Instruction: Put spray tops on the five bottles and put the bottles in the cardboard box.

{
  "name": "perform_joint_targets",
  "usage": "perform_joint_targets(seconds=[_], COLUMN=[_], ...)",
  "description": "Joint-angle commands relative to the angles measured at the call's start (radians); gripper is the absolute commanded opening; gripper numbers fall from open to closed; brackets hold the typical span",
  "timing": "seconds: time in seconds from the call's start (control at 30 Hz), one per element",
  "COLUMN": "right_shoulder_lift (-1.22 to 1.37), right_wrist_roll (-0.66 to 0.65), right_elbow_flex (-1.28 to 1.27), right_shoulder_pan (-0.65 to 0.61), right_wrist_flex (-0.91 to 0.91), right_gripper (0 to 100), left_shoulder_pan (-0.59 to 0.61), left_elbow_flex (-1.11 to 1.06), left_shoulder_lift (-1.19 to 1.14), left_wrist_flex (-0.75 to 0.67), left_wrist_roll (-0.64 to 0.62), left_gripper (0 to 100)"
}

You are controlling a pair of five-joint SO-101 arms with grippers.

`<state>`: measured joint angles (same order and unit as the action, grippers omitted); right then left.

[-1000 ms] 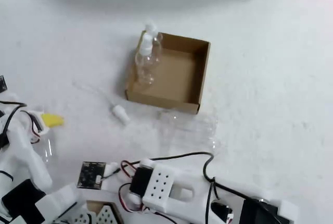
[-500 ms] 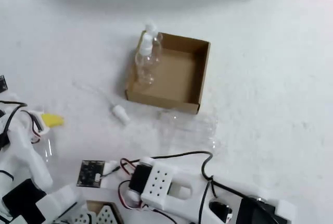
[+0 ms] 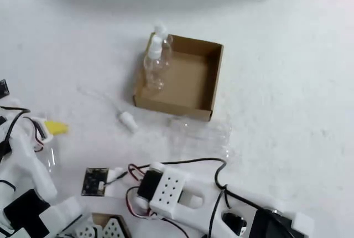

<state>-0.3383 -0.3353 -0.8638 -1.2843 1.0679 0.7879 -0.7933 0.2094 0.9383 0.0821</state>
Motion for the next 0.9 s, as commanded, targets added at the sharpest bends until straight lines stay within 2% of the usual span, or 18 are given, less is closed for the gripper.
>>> perform_joint_targets(seconds=[0.0, 0.43, 0.6, 0.87], right_shoulder_lift=[-0.018, -0.007, -0.007, -0.019], right_wrist_roll=[-0.009, -0.020, -0.020, -0.020], right_elbow_flex=[0.043, 0.034, 0.028, 0.037], right_shoulder_pan=[0.010, -0.013, -0.015, -0.010], right_wrist_flex=[-0.012, -0.010, -0.005, 0.054], right_gripper=[14.2, 14.6, 19.9, 18.3], left_shoulder_pan=[-0.015, -0.016, -0.016, -0.016], left_elbow_flex=[0.038, 0.038, 0.038, 0.038], left_shoulder_lift=[0.004, 0.005, 0.005, 0.005], left_wrist_flex=[-0.017, -0.017, -0.017, -0.017], left_wrist_roll=[-0.005, -0.005, -0.003, -0.003], left_gripper=[38, 38, 38, 38])
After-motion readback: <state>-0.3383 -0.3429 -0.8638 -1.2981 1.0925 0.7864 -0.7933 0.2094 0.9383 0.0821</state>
